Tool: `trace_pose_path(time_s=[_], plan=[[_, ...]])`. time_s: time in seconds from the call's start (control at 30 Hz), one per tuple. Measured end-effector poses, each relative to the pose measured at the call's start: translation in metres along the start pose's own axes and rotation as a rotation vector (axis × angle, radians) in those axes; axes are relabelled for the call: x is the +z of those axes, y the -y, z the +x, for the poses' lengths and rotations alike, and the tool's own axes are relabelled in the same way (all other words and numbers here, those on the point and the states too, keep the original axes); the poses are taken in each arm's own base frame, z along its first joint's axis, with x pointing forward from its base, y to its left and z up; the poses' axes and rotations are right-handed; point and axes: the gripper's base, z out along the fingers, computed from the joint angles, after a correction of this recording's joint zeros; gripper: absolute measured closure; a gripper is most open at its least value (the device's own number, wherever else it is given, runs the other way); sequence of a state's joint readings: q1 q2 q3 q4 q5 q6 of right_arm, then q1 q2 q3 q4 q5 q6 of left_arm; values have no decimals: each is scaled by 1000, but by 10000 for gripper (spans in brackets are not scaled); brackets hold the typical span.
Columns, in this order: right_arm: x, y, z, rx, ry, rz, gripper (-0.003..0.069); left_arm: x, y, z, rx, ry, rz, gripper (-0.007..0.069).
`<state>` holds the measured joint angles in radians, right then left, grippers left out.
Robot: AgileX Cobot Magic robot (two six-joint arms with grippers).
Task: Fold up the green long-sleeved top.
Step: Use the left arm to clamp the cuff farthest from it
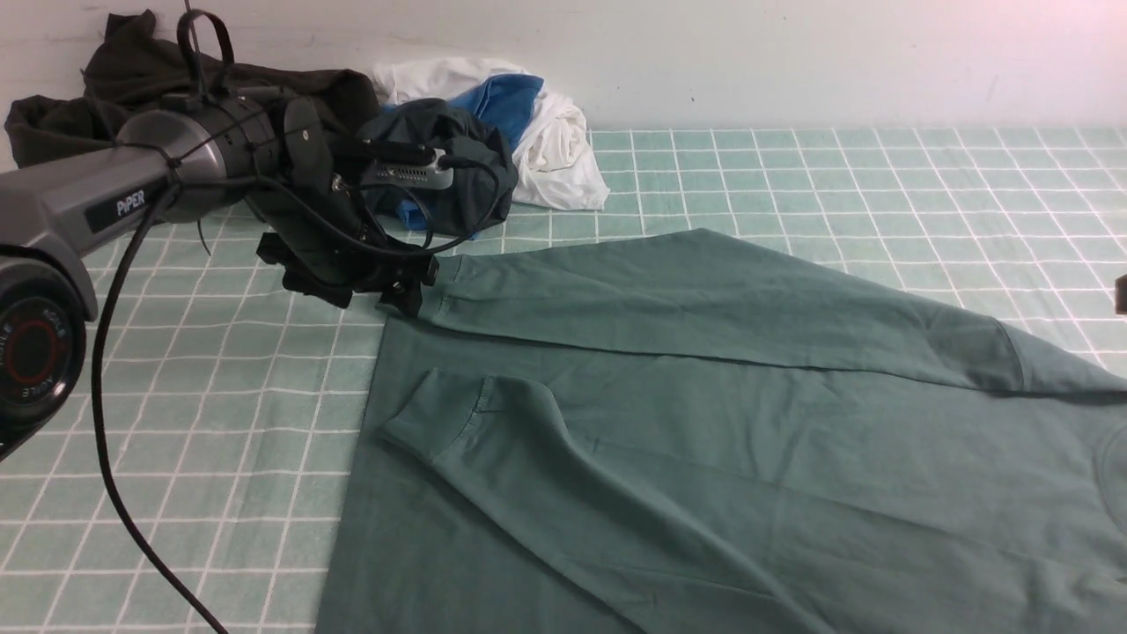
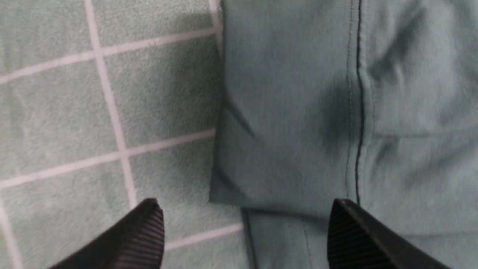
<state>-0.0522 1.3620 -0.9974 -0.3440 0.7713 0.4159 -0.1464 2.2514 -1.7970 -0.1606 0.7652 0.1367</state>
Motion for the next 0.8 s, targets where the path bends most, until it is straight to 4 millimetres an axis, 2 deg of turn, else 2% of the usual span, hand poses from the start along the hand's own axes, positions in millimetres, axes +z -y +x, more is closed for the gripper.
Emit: trace_pose_path(time_s=[0.03,0.2,0.27,0.33,0.43,0.6,0.7,0.8], plan=[[0,0,0,0,-1,0,304,0,0,0,0,3,0,103],[10,-2,3,-5,-44,8,304,7,1,-1,-23,26,15,300],[12,-2,3,-12,-56,11,304,7,1,-2,-23,32,15,346],[18,-3,5,-27,-75,14,304,7,1,-2,-23,40,13,463],[21,-4,5,-32,-86,16,304,7,1,-3,-24,42,14,575],[23,-4,6,-33,-93,17,304,-2,2,-6,-20,57,14,608],[23,-4,6,-34,-92,16,304,-27,5,-12,-15,85,19,608],[23,-4,5,-36,-85,13,304,-67,10,-17,-11,113,30,608]])
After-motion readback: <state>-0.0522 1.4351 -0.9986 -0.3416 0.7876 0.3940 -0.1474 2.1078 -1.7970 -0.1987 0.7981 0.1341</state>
